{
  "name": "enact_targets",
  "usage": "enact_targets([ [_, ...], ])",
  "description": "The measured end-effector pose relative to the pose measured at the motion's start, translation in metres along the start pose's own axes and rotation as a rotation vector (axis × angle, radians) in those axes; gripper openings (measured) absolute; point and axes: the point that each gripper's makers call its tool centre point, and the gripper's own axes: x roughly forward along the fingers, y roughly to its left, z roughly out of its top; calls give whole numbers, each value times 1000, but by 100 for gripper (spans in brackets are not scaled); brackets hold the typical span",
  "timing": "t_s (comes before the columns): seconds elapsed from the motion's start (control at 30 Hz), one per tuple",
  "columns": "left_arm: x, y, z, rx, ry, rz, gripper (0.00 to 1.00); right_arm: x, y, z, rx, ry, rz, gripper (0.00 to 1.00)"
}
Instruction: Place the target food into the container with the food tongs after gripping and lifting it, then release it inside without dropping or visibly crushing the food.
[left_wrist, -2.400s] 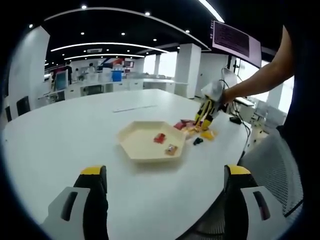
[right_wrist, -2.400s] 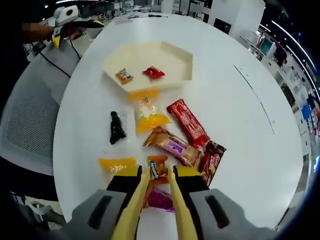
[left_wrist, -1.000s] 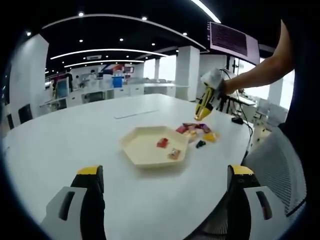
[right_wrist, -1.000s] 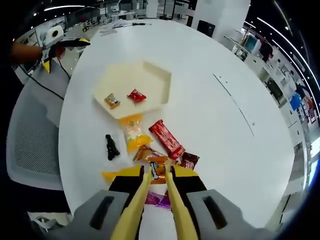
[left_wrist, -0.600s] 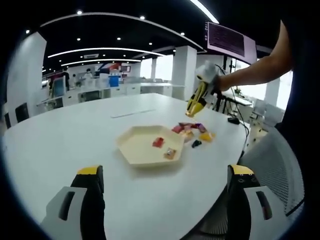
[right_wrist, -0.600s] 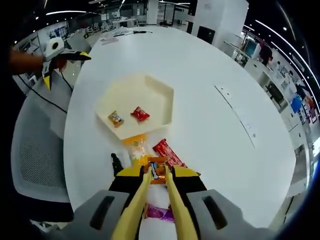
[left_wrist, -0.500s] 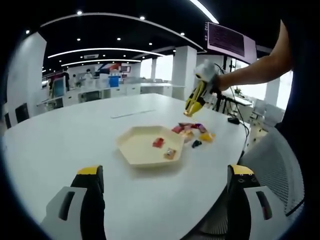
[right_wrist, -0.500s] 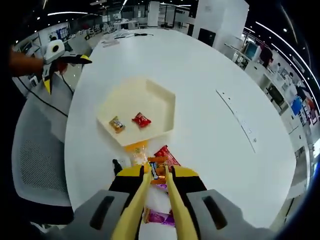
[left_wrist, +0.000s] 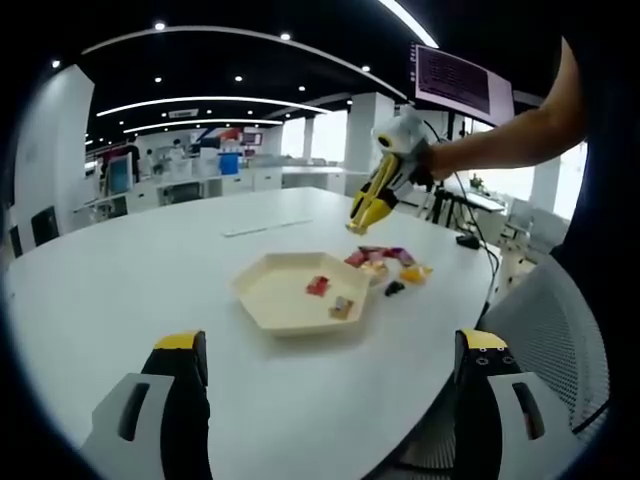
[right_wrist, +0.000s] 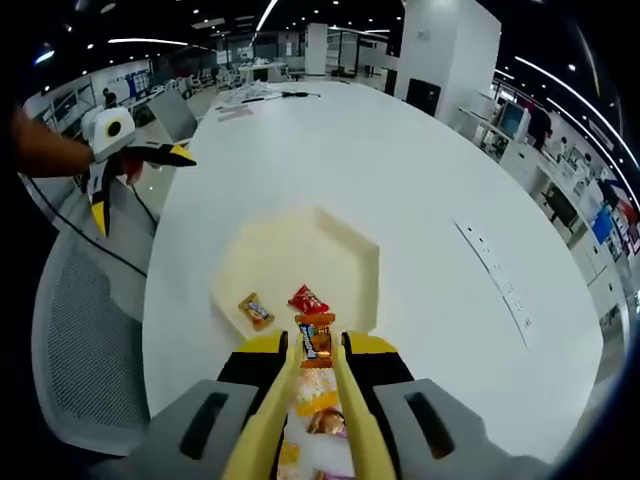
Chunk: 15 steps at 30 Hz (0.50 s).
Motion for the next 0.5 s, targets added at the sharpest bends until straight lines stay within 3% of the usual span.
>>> enact_targets([
  [0.5, 0, 1, -2, 3, 4, 4, 100, 38, 26, 52, -77, -13, 64, 20],
])
